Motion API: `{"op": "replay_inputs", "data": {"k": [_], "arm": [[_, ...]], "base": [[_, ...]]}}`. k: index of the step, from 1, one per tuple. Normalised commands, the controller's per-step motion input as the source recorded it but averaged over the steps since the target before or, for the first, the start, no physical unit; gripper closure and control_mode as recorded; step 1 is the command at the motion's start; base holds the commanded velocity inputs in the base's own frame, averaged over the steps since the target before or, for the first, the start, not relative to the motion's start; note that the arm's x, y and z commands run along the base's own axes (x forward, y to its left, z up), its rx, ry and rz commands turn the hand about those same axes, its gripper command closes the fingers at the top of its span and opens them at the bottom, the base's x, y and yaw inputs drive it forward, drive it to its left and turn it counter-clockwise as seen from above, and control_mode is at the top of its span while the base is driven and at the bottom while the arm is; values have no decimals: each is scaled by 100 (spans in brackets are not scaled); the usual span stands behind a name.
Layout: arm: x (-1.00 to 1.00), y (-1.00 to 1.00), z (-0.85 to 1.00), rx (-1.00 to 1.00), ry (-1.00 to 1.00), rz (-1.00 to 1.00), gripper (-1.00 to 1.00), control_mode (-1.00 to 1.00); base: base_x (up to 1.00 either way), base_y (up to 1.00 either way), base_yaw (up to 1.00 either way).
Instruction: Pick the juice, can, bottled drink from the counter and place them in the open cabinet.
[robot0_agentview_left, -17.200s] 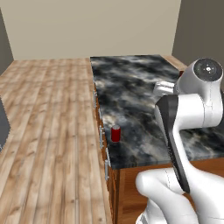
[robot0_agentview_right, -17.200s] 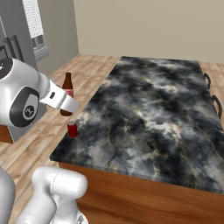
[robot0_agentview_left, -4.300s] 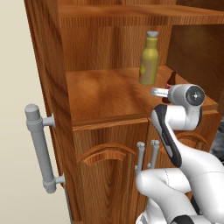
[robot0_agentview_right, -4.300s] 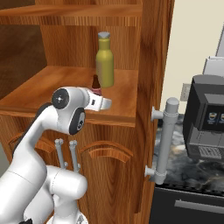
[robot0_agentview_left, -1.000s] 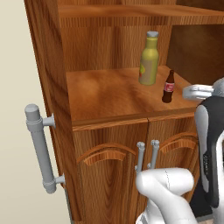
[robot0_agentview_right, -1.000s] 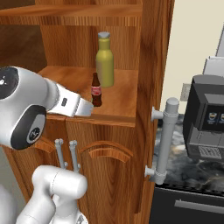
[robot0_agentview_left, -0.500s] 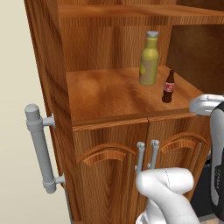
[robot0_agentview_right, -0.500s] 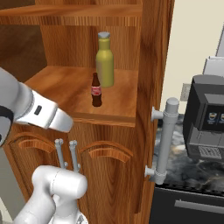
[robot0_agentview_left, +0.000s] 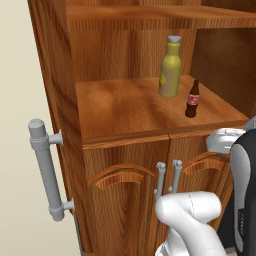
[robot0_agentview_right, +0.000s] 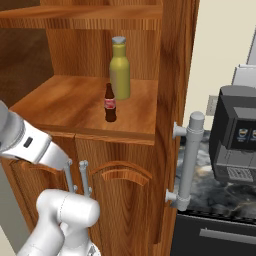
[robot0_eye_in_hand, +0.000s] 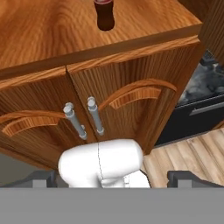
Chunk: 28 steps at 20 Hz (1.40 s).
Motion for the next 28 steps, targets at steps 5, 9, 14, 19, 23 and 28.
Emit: {"op": "replay_inputs", "data": {"k": [5, 9, 14, 19, 23, 28], "arm": [[0, 7, -19, 0, -2, 0, -100, -100], [-2, 1, 0, 0, -1, 0, -100, -100], [0, 0, 0, 0, 0, 0, -100, -100], [0, 0, 0, 0, 0, 0, -100, -100], [0, 0, 0, 0, 0, 0, -100, 100], [0, 0, 0, 0, 0, 0, -100, 100]], "base": [[0, 0, 0], [0, 0, 0], [0, 0, 0], [0, 0, 0], [0, 0, 0], [-84, 14, -3]]}}
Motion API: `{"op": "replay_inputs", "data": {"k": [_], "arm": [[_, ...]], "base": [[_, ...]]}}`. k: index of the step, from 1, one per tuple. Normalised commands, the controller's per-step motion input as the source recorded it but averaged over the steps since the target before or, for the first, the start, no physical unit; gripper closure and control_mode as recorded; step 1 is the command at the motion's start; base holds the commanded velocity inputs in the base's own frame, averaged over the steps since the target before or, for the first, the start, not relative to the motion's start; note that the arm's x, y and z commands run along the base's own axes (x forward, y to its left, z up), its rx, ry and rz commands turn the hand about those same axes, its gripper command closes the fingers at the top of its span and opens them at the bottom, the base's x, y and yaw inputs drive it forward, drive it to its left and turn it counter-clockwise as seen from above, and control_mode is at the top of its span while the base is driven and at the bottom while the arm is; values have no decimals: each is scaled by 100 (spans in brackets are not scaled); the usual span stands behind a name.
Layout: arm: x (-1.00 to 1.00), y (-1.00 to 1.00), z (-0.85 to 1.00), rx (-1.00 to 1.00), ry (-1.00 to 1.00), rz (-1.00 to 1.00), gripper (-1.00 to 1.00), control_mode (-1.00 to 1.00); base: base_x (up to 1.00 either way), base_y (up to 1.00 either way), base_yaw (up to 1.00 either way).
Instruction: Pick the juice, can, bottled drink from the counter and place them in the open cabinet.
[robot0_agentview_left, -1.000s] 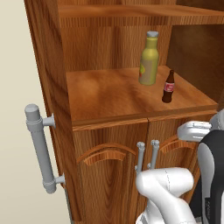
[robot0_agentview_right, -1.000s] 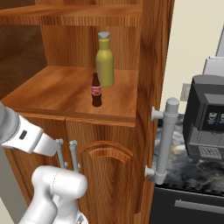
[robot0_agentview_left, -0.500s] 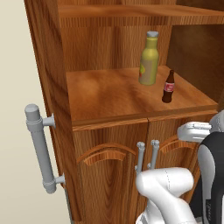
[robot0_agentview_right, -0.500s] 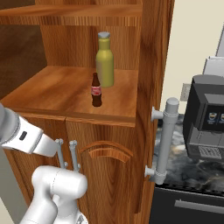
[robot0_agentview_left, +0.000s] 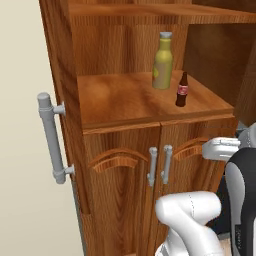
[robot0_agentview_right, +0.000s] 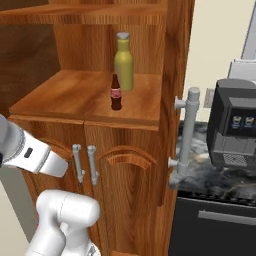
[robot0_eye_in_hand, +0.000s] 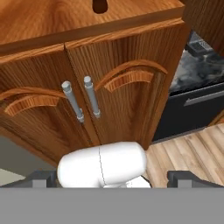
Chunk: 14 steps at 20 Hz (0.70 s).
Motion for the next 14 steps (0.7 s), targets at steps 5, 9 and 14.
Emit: {"op": "replay_inputs", "data": {"k": [5, 9, 14], "arm": [[0, 0, 0, 0, 0, 0, -100, 100], [0, 0, 0, 0, 0, 0, -100, 100], [0, 0, 0, 0, 0, 0, -100, 100]], "base": [[-100, 37, -13], [-100, 30, -22], [-80, 3, -59]]}}
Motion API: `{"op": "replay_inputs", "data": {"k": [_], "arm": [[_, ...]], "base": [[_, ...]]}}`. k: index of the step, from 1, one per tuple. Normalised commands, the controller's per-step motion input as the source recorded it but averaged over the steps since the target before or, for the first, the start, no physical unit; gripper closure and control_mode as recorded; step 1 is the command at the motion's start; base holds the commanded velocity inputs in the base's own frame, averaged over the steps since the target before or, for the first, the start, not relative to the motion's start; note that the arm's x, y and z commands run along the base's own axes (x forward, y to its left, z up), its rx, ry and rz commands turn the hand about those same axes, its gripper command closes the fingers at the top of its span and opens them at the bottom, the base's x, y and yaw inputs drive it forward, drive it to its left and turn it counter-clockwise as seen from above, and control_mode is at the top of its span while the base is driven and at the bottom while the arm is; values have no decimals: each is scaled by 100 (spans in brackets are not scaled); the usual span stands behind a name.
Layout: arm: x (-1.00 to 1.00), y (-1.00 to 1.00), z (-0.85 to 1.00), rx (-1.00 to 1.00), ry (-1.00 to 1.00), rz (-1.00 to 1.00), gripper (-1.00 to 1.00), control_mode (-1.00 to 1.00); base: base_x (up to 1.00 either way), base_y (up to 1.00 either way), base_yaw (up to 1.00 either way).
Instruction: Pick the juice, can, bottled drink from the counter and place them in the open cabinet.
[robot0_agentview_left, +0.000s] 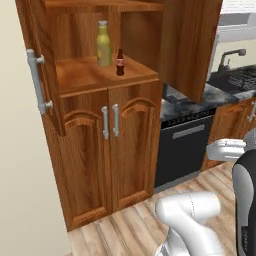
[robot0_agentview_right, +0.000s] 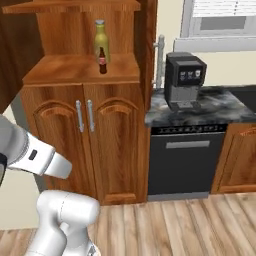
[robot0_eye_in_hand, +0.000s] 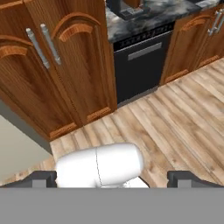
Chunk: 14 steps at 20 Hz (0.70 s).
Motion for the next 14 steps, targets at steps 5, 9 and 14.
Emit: {"op": "replay_inputs", "data": {"k": [5, 9, 14], "arm": [[0, 0, 0, 0, 0, 0, -100, 100], [0, 0, 0, 0, 0, 0, -100, 100], [0, 0, 0, 0, 0, 0, -100, 100]], "base": [[-55, 0, -77], [-22, -10, -82], [-6, -21, -77]]}}
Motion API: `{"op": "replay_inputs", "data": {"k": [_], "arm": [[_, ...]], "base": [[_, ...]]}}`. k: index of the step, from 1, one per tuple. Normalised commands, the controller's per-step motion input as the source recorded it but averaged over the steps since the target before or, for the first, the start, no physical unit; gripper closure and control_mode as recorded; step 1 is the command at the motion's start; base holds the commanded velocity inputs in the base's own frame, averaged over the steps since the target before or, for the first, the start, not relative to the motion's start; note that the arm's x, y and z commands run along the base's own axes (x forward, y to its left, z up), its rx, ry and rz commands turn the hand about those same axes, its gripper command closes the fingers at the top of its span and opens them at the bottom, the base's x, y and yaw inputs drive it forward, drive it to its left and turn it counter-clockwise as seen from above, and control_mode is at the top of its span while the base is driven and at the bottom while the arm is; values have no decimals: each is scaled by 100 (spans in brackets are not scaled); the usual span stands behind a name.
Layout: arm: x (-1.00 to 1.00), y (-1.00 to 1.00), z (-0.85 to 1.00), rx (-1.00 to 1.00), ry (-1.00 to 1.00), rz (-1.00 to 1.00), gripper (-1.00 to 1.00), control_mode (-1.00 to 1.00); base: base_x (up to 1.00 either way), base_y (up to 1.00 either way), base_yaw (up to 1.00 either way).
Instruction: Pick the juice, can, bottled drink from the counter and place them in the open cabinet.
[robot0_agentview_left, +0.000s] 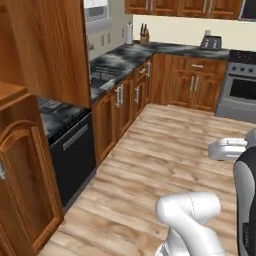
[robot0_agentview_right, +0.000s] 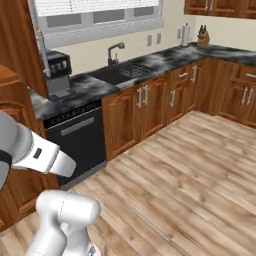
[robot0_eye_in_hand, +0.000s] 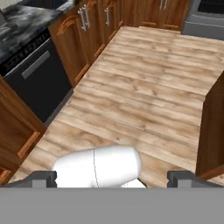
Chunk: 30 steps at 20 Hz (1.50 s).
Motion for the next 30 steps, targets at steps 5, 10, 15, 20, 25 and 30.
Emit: {"op": "replay_inputs", "data": {"k": [5, 10, 15, 20, 25, 30], "arm": [[0, 0, 0, 0, 0, 0, -100, 100], [0, 0, 0, 0, 0, 0, -100, 100], [0, 0, 0, 0, 0, 0, -100, 100], [0, 0, 0, 0, 0, 0, -100, 100], [0, 0, 0, 0, 0, 0, -100, 100], [0, 0, 0, 0, 0, 0, -100, 100]], "base": [[3, -34, -63], [15, -20, -57], [98, 0, -16], [100, 0, -8], [100, -7, -10], [100, -19, -19]]}}
